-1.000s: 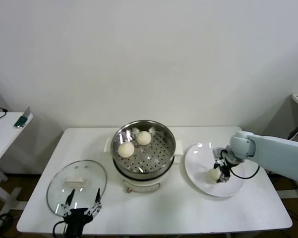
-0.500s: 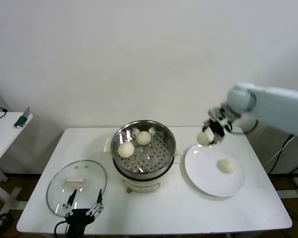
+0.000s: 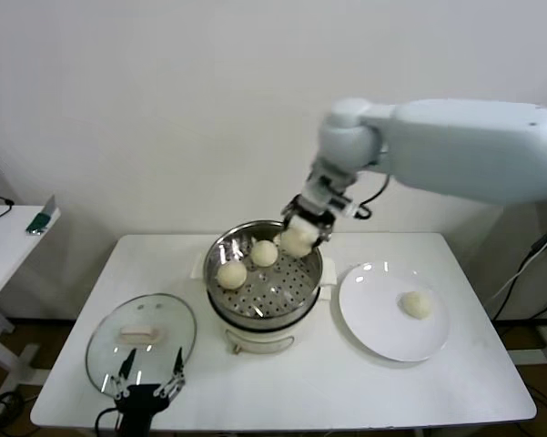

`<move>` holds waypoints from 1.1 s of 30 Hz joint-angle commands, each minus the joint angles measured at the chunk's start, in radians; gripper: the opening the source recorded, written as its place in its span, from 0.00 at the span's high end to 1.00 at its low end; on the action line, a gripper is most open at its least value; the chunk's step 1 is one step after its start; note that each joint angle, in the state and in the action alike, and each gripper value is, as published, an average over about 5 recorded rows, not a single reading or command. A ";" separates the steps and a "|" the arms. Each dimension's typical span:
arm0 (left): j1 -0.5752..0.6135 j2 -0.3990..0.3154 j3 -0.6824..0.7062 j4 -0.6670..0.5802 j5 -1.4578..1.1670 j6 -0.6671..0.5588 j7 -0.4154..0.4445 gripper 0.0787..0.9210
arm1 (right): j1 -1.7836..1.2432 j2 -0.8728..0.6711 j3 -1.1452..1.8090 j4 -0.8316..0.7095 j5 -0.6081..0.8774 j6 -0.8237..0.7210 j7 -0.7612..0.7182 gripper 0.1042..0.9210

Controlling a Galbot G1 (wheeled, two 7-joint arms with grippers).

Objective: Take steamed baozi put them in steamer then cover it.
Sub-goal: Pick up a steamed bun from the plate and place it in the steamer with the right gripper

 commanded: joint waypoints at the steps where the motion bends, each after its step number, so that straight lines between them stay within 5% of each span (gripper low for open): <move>1: 0.000 -0.006 -0.002 0.005 -0.001 0.000 0.000 0.12 | -0.151 0.187 0.021 0.017 -0.161 0.060 0.037 0.31; 22: 0.005 -0.010 -0.004 0.002 0.002 0.002 -0.001 0.12 | -0.334 0.194 0.011 -0.115 -0.295 0.068 0.083 0.30; 33: 0.010 -0.011 -0.002 -0.007 0.004 0.003 -0.001 0.12 | -0.268 0.152 0.036 -0.131 -0.259 0.121 0.046 0.12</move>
